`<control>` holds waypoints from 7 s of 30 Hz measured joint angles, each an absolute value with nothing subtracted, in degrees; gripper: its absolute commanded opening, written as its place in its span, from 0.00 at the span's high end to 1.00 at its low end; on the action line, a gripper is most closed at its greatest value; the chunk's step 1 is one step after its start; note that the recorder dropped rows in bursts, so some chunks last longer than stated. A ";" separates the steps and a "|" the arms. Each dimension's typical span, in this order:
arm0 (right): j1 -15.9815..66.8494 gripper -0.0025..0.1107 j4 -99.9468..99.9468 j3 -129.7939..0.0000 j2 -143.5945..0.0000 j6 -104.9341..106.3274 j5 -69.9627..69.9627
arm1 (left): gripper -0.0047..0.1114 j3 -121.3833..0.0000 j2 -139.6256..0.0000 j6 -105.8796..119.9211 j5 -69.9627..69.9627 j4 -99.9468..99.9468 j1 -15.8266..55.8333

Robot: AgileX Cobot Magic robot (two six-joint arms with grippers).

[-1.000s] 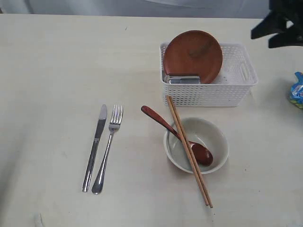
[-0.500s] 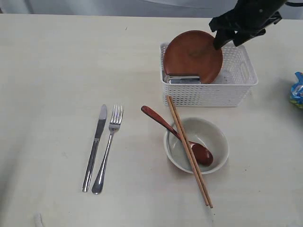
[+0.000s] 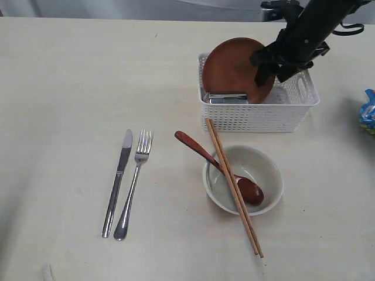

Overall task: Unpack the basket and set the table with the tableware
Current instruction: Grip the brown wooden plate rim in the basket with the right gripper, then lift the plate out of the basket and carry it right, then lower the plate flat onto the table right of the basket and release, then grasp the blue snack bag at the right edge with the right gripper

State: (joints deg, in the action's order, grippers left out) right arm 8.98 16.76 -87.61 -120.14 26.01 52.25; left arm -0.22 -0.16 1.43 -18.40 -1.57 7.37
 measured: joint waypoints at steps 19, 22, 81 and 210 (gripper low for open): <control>9.10 0.98 24.66 -87.72 -123.23 34.09 50.31 | 0.96 -0.22 -0.16 1.43 -18.40 -1.57 7.37; 9.10 0.98 25.78 -87.72 -123.28 34.21 49.75 | 0.96 -0.22 -0.16 1.43 -18.40 -1.57 7.37; -10.36 0.98 19.27 -85.30 -105.99 13.31 68.80 | 0.96 -0.22 -0.16 1.43 -18.40 -1.49 7.37; -16.25 0.47 0.47 -67.20 -109.41 -11.14 44.72 | 0.96 -0.22 -0.16 1.43 -18.40 -1.16 7.37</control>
State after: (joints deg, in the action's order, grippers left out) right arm -16.25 0.47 -67.20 -109.41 -11.14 44.72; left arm -0.22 -0.16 1.43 -18.40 -1.16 7.37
